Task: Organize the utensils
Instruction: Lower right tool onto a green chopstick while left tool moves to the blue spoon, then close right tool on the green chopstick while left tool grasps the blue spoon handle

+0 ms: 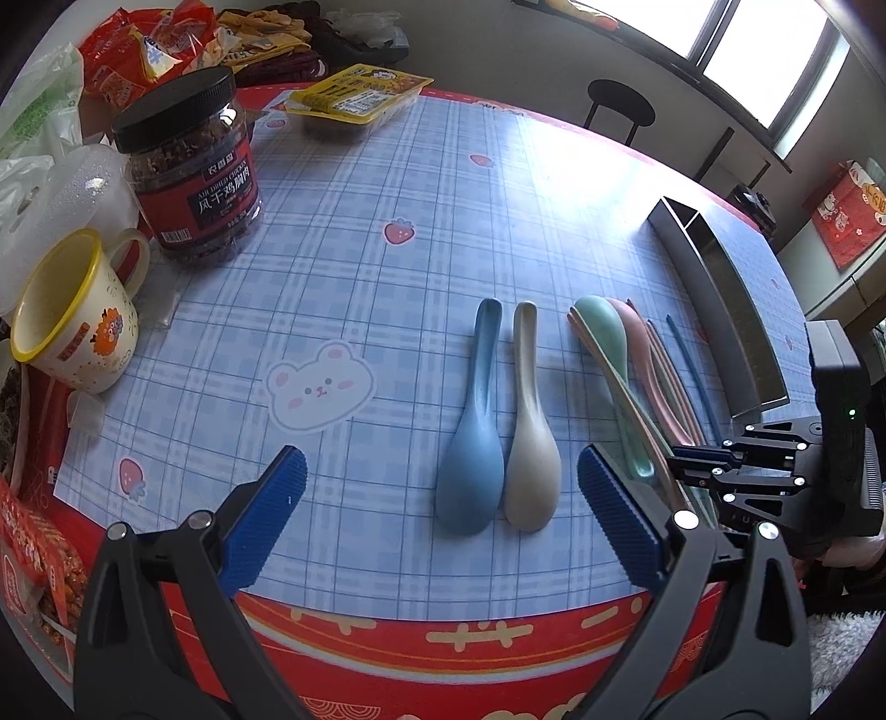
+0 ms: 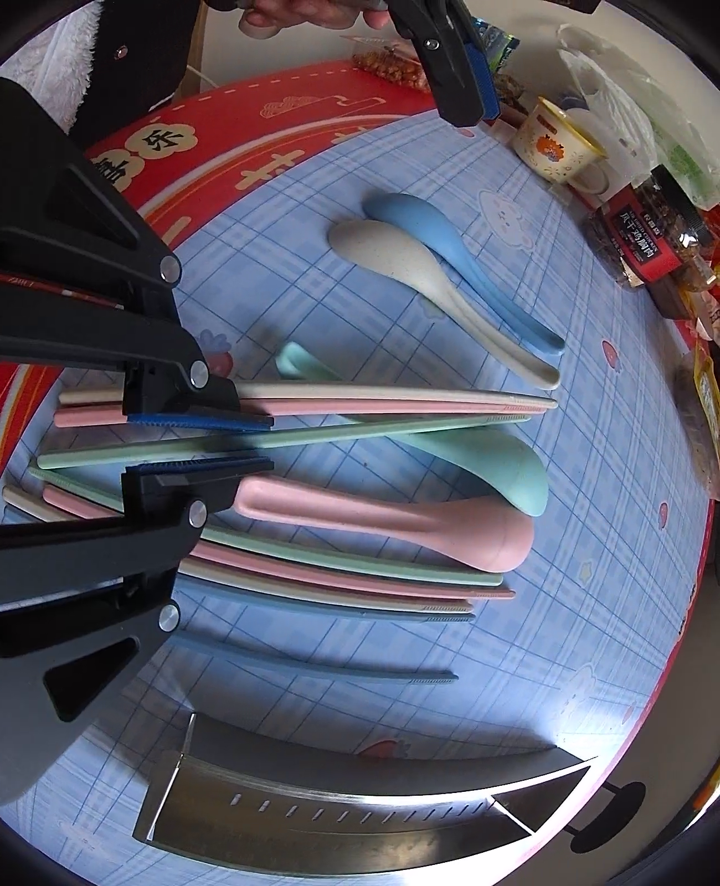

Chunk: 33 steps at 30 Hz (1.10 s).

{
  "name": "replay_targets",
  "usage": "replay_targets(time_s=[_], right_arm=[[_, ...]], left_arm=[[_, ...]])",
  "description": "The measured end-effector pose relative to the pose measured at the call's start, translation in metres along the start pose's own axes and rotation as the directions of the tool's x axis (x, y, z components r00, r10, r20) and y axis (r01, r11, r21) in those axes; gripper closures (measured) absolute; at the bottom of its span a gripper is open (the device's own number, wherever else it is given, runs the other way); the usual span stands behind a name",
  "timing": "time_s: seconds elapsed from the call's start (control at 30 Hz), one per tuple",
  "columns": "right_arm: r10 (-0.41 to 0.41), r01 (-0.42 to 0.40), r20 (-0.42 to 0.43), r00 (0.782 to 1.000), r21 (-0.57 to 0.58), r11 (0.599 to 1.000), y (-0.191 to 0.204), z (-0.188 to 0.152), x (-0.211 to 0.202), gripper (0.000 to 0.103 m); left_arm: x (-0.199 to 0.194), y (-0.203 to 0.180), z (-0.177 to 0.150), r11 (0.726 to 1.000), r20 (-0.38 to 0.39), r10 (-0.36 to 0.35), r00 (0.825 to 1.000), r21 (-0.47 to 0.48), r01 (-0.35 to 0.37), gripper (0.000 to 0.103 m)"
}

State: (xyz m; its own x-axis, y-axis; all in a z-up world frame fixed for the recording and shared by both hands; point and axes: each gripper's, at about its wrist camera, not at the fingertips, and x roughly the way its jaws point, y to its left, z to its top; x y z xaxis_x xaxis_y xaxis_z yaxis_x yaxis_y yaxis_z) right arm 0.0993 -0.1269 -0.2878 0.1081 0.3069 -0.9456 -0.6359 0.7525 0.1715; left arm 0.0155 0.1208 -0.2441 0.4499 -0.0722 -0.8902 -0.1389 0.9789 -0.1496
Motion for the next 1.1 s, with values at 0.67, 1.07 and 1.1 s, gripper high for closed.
replay_targets(time_s=[0.67,1.07,1.1], right_arm=[[0.054,-0.057,0.043,0.998,0.086,0.995,-0.013,-0.011,-0.004,0.089],[0.072,-0.077,0.054,0.996,0.099,0.992,-0.017,-0.013,-0.004,0.089],[0.072,-0.078,0.054,0.996,0.099,0.992,-0.017,-0.013,-0.004,0.089]], left_arm=[[0.063,0.006,0.008,0.996,-0.133,-0.086,0.987,0.021,0.09,0.054],[0.084,0.002,0.022,0.987,-0.157,-0.158,0.975,-0.023,0.156,0.064],[0.086,0.0,0.022,0.984,-0.163,-0.179,0.97,-0.029,0.177,0.07]])
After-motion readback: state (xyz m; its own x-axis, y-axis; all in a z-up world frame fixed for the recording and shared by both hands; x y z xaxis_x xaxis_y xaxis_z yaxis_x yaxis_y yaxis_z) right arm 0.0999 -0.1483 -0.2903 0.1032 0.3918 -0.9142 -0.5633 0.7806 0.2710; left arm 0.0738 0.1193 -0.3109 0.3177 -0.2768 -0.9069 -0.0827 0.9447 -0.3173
